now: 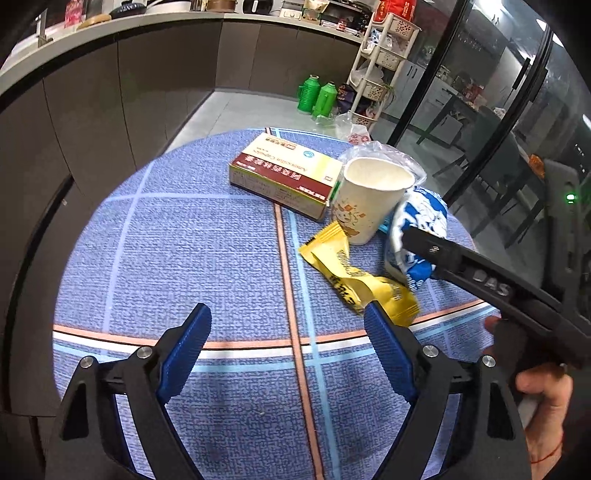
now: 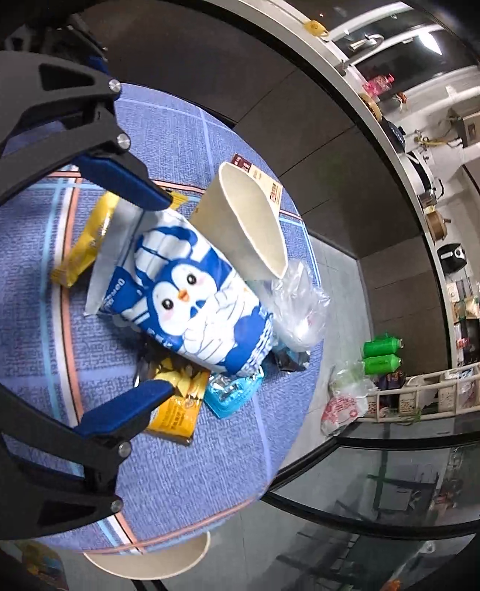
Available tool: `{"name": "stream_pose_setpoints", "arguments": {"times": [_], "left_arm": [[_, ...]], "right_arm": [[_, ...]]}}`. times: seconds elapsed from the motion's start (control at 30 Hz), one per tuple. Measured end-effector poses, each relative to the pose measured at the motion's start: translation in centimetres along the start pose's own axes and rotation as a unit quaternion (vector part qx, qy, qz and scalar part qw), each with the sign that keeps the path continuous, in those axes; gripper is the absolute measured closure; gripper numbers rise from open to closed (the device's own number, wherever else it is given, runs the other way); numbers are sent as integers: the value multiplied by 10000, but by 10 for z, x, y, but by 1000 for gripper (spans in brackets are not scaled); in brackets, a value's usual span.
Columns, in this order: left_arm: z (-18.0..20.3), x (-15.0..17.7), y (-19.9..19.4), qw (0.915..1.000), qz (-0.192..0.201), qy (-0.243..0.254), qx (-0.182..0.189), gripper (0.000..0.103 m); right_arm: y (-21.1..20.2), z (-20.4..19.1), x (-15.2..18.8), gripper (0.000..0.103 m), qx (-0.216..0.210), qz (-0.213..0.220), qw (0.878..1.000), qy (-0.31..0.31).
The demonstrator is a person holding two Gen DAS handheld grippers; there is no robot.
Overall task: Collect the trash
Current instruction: 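Grasp the yellow wrapper with the left tool while the right tool grasps the blue-white snack bag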
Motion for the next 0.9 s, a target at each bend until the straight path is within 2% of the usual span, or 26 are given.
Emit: {"name": "stream_pose_setpoints", "arguments": {"times": [0.03, 0.1, 0.17, 0.2, 0.23, 0.27, 0.37, 0.63, 0.9], "left_arm": [[2, 0, 0, 10000, -14, -8, 47, 23], [5, 0, 1, 9999, -32, 3, 107, 24], [10, 1, 4, 9998, -96, 30, 190, 29], [12, 0, 6, 9995, -146, 32, 260, 30], [14, 1, 8, 9993, -188, 21, 326, 32], [17, 1, 10, 9988, -250, -3, 427, 35], [26, 1, 16, 9970, -390, -51, 674, 37], [48, -7, 40, 9913, -742, -297, 1048, 45], [66, -24, 69, 9932, -873, -291, 714, 45]], "right_arm": [[2, 2, 1, 10, 42, -12, 10000, -4], [4, 5, 2, 23, 84, -18, 10000, -4], [5, 8, 6, 57, 83, -65, 9999, 24], [5, 11, 8, 66, 48, -108, 9999, 65], [4, 13, 9, 84, 19, -122, 9999, 83], [2, 15, 10, 88, -22, -123, 9999, 92], [-8, 18, 13, 94, -127, -75, 9999, -23], [-49, 24, 30, 96, -278, 112, 9992, -259], [-65, 31, 42, 96, -149, 128, 9993, -331]]}}
Point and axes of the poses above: each gripper's, at about its wrist camera, not at the fingertips, and y roughly the way its jaws point, z to its right, x to its underside, the point moved 7 cm from there along y, roughly the way its jaws point, and after that the axes turned 9 degrees about -x, right-handed, at the moved point
